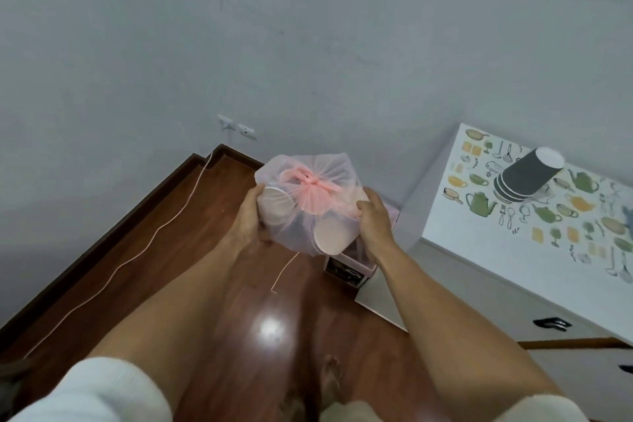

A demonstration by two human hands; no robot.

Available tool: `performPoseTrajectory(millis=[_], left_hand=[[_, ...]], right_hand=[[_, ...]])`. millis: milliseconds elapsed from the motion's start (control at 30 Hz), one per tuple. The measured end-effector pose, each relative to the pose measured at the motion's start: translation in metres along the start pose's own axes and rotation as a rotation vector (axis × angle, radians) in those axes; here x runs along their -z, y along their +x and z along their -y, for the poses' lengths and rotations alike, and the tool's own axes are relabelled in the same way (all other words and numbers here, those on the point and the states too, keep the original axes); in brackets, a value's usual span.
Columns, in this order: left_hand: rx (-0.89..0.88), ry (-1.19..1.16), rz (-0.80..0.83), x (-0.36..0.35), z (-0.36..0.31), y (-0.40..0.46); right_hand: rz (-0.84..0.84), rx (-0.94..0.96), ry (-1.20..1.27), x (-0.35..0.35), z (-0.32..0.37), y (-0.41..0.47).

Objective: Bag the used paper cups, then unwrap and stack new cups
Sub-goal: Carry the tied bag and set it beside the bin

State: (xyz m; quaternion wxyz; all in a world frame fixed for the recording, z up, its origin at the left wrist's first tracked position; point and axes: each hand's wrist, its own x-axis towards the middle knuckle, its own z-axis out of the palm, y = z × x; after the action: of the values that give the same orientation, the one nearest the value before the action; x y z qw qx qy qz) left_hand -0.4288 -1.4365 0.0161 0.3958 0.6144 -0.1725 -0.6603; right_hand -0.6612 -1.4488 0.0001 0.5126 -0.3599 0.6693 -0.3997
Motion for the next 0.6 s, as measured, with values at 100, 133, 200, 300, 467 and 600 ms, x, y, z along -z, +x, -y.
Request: performPoseTrajectory(millis=[100, 133, 200, 300, 467, 600], left_hand=[[0.02, 0.006, -0.063, -0.009, -0.002, 0.034], [0.017, 0.002, -0.079, -0.012, 0.002, 0.048], [0.004, -0.039, -0.097, -0.02, 0.01, 0.078], [0.009, -0.077, -0.111, -0.025, 0.025, 0.119], [0.029, -0.028, -0.134, -0.008, 0.052, 0.206], [0.038, -0.02, -0.153, 0.013, 0.086, 0.295]], right_hand=[[-0.015, -0.011, 0.057, -0.006, -0.01, 0.038], [-0.018, -0.019, 0.058, -0.009, -0.016, 0.052], [-0.021, -0.02, 0.066, -0.018, -0.036, 0.083], [-0.025, -0.053, 0.072, -0.037, -0.079, 0.123], [-0.076, -0.129, 0.07, -0.073, -0.144, 0.18], [-0.143, -0.107, 0.048, -0.118, -0.216, 0.24]])
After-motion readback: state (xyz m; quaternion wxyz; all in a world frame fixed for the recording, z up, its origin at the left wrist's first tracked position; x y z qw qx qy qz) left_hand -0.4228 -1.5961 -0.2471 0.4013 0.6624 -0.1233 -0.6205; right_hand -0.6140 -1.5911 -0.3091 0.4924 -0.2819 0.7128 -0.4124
